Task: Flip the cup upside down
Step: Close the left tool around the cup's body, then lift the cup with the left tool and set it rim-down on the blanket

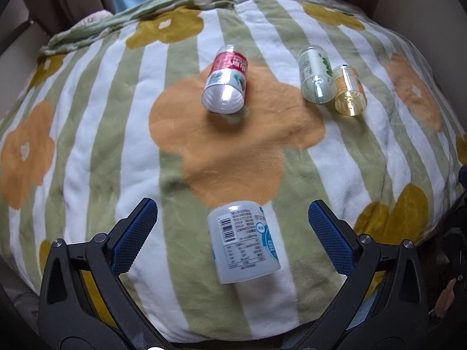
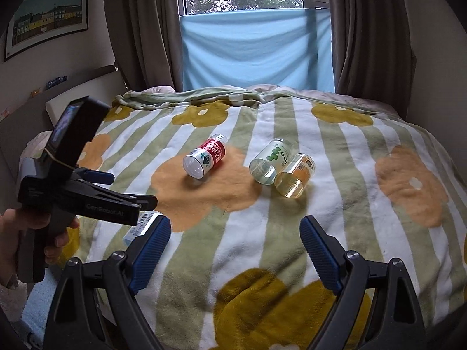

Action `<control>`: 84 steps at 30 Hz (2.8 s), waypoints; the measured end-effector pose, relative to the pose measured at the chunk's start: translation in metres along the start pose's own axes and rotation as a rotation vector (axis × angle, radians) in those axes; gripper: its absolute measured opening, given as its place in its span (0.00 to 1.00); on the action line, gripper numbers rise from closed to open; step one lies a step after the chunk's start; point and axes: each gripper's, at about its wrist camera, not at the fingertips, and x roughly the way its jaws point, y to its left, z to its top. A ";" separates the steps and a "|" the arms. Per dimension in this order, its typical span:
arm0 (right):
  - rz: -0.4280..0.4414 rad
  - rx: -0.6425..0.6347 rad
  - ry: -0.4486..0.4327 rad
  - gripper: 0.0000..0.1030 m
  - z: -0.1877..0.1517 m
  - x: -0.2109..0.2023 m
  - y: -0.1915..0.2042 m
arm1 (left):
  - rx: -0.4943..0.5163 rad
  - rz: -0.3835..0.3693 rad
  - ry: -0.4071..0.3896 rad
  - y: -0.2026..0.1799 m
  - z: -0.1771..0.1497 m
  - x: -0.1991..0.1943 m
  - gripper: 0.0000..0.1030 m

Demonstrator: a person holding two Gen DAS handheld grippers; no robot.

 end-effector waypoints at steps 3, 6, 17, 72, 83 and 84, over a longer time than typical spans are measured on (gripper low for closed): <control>0.026 -0.013 -0.012 0.86 -0.001 0.001 0.005 | -0.033 -0.015 0.087 0.011 0.002 0.017 0.99; 0.047 -0.024 -0.021 0.86 0.001 0.005 0.009 | -0.061 -0.050 0.173 0.017 0.001 0.035 0.97; 0.096 -0.041 -0.036 0.86 0.002 0.007 0.022 | -0.116 -0.140 0.353 0.005 0.001 0.081 0.77; 0.139 -0.001 0.040 0.86 -0.042 0.039 0.041 | 0.009 -0.128 -0.292 0.005 -0.053 0.044 0.59; 0.027 0.037 -0.028 0.87 -0.026 0.054 0.042 | 0.006 -0.140 -0.369 0.029 -0.049 0.018 1.00; 0.026 0.055 -0.050 0.87 -0.020 0.056 0.040 | 0.006 -0.133 -0.372 0.033 -0.047 0.016 1.00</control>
